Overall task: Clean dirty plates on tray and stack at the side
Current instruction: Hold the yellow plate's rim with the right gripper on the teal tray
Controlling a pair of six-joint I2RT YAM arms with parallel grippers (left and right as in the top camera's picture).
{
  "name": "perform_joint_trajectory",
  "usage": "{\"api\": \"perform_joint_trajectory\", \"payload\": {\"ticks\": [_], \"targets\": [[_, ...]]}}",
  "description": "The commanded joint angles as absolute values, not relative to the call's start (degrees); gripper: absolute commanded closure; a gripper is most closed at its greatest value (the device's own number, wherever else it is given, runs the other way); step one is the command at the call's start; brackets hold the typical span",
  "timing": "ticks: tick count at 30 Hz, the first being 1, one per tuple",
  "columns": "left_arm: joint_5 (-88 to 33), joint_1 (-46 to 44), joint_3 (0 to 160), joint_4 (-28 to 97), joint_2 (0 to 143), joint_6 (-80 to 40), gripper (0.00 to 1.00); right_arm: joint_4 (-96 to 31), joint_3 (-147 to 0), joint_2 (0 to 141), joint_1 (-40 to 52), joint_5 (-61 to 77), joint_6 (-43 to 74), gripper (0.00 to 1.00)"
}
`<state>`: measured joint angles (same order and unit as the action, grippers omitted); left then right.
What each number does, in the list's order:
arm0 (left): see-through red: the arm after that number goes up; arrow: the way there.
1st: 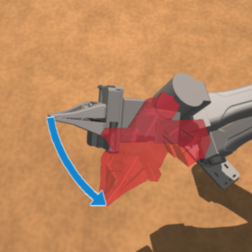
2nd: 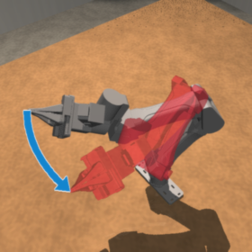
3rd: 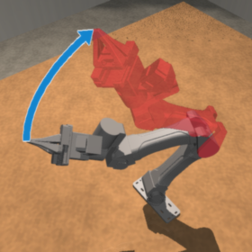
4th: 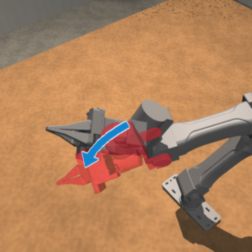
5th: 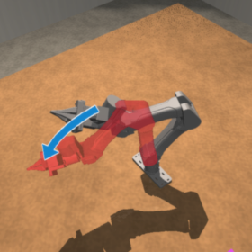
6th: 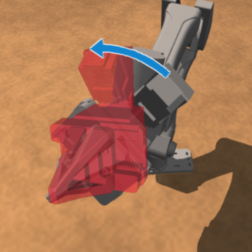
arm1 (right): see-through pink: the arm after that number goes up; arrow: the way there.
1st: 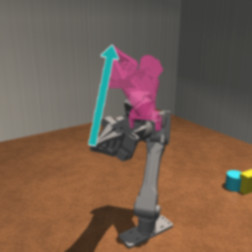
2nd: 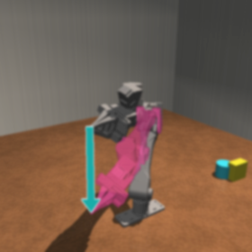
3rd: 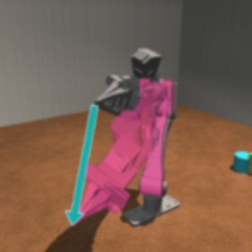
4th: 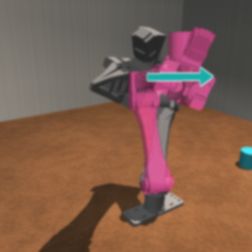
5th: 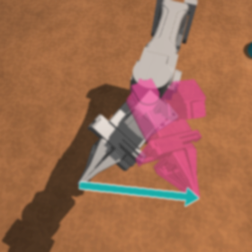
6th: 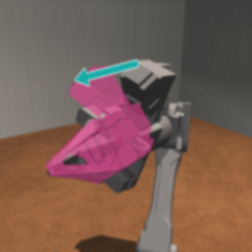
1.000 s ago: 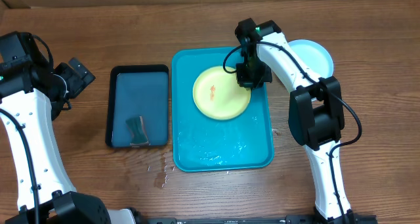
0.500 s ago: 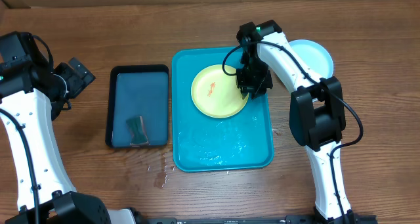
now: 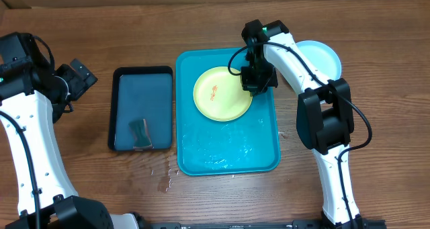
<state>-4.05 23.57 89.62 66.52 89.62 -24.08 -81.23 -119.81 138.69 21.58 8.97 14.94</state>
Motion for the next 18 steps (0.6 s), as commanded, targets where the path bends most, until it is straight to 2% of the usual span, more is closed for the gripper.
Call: {"api": "perform_joint_trajectory", "payload": {"ticks": [1, 18], "targets": [[-4.05, 23.59, 90.59, 66.63, 89.23, -24.86, 0.00, -81.80, -120.18, 135.98, 22.46, 8.78, 13.72, 0.96], [-3.42, 23.59, 90.59, 65.98, 89.23, -24.86, 0.00, -82.30, -120.05, 135.98, 25.12, 9.10, 13.13, 0.96]]}}
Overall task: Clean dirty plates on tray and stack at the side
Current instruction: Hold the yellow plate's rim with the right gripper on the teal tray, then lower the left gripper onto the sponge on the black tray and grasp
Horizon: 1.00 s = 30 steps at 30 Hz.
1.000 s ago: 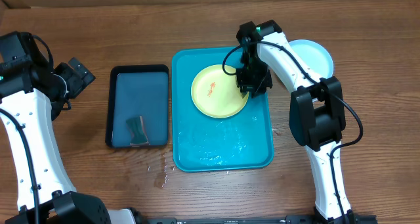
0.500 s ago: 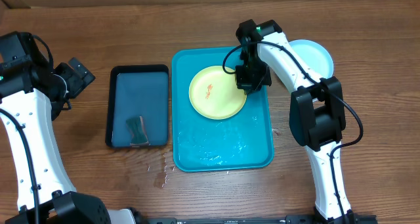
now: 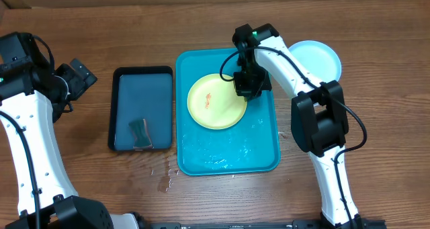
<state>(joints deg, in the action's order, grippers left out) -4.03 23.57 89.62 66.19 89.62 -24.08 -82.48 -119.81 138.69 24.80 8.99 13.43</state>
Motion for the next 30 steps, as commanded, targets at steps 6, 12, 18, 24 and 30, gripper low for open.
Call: {"api": "perform_joint_trajectory", "payload": {"ticks": [6, 12, 18, 24, 30], "targets": [[-3.53, 23.59, 90.59, 65.78, 89.23, -25.08, 0.00, -81.84, -120.05, 135.98, 25.12, 9.30, 13.34, 0.84], [-8.12, 23.55, 90.43, 65.58, 89.41, -24.82, 0.00, -81.56, -120.05, 135.98, 25.12, 10.46, 13.34, 0.83], [-19.14, 19.57, 85.56, 71.42, 91.05, -14.72, 0.00, -81.69, -120.05, 135.98, 25.12, 10.63, 13.32, 0.24], [-18.90, 13.72, 76.90, 70.30, 92.25, -6.98, 0.00, -81.71, -120.05, 135.98, 25.12, 10.66, 13.32, 0.11], [-18.90, 10.52, 73.95, 68.60, 92.38, -0.30, 0.21, -81.71, -120.05, 135.98, 25.15, 11.27, 13.52, 0.66]]}}
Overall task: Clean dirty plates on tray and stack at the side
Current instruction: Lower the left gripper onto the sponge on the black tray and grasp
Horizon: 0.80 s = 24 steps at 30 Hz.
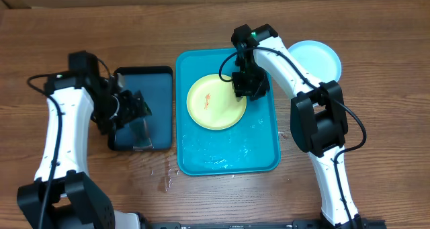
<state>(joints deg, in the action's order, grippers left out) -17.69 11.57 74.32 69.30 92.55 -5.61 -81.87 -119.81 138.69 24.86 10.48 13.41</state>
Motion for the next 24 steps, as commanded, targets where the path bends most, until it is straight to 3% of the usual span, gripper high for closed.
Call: {"api": "perform_joint_trajectory", "payload": {"ticks": [1, 5, 10, 13, 24], "targets": [[-18.85, 9.87, 73.95, 68.20, 92.38, 0.16, 0.21, -81.69, -120.05, 135.98, 25.12, 11.25, 13.52, 0.64], [-15.09, 6.92, 73.95, 66.94, 92.47, 0.40, 0.23, -81.28, -120.05, 135.98, 25.12, 11.25, 13.52, 0.56], [-9.28, 2.63, 73.84, 66.04, 92.58, -0.43, 0.27, -81.17, -120.05, 135.98, 25.12, 11.25, 13.52, 0.56], [-6.22, 0.73, 73.47, 66.08, 92.60, -1.93, 0.23, -80.60, -120.05, 135.98, 25.12, 11.25, 13.52, 0.56], [-0.08, 0.73, 71.92, 65.39, 94.67, -6.90, 0.28, -80.51, -120.05, 135.98, 25.12, 11.25, 13.52, 0.55]]}}
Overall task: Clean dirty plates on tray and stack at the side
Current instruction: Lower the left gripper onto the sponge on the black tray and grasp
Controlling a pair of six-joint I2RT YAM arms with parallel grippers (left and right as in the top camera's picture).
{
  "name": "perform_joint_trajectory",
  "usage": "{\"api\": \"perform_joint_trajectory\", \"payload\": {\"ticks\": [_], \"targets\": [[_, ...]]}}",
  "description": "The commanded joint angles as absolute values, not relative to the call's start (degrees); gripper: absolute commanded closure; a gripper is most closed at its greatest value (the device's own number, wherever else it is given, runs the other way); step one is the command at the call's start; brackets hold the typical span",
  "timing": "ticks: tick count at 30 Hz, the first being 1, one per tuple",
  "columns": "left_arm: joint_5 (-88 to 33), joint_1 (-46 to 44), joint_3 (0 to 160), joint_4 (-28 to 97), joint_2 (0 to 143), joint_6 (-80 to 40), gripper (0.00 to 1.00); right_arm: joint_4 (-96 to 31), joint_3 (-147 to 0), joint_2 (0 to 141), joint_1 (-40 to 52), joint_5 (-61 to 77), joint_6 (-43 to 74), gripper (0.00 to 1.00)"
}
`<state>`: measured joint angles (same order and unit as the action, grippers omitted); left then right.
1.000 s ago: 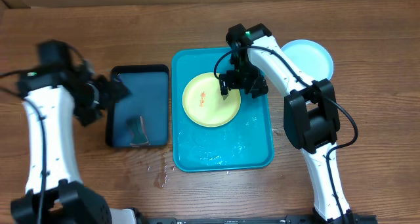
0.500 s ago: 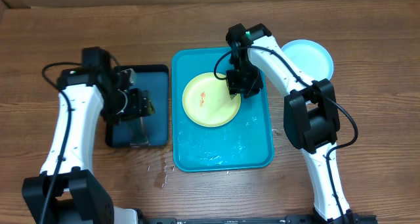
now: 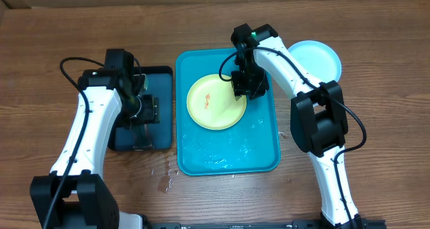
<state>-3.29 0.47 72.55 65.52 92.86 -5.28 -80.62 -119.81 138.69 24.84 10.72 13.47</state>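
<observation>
A yellow plate (image 3: 213,103) with an orange smear (image 3: 208,99) lies in the upper half of the teal tray (image 3: 228,155). My right gripper (image 3: 243,89) is shut on the plate's right rim. A clean light blue plate (image 3: 317,58) sits on the table to the right of the tray. My left gripper (image 3: 142,118) hangs over the dark tray (image 3: 119,131), fingers apart and pointing down, just above the grey sponge (image 3: 141,139), which it partly hides.
Water glistens on the teal tray's lower half, and droplets (image 3: 164,178) lie on the wooden table in front of the two trays. The right arm's base stands at the front right, the left arm's base at the front left.
My left gripper has moved right and a little forward over the dark tray, and now stands directly above the sponge. The right gripper and the yellow plate have stayed put.
At first my right gripper held the yellow plate near the teal tray's upper right, with the left arm parked far left. The plate then sat further left and down. After that the left arm was at the dark tray, and now it is over the sponge.
</observation>
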Motion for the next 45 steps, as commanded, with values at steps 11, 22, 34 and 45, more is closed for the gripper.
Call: {"api": "perform_joint_trajectory", "payload": {"ticks": [11, 22, 34, 45], "targets": [[-3.86, 3.18, 71.68, 62.96, 103.13, -12.05, 0.50, -80.44, -120.05, 135.98, 25.12, 11.25, 13.52, 0.55], [-2.74, 6.94, 69.65, 63.22, 103.50, -10.98, 0.46, -80.44, -120.05, 135.98, 25.12, 11.25, 13.52, 0.55], [-3.01, 6.72, 63.75, 56.58, 103.50, -10.24, 0.51, -80.44, -120.05, 135.98, 25.12, 11.25, 13.52, 0.55], [-4.49, 6.72, 60.66, 51.16, 103.46, -8.38, 0.92, -80.42, -120.05, 135.98, 25.12, 11.25, 13.52, 0.55]]}}
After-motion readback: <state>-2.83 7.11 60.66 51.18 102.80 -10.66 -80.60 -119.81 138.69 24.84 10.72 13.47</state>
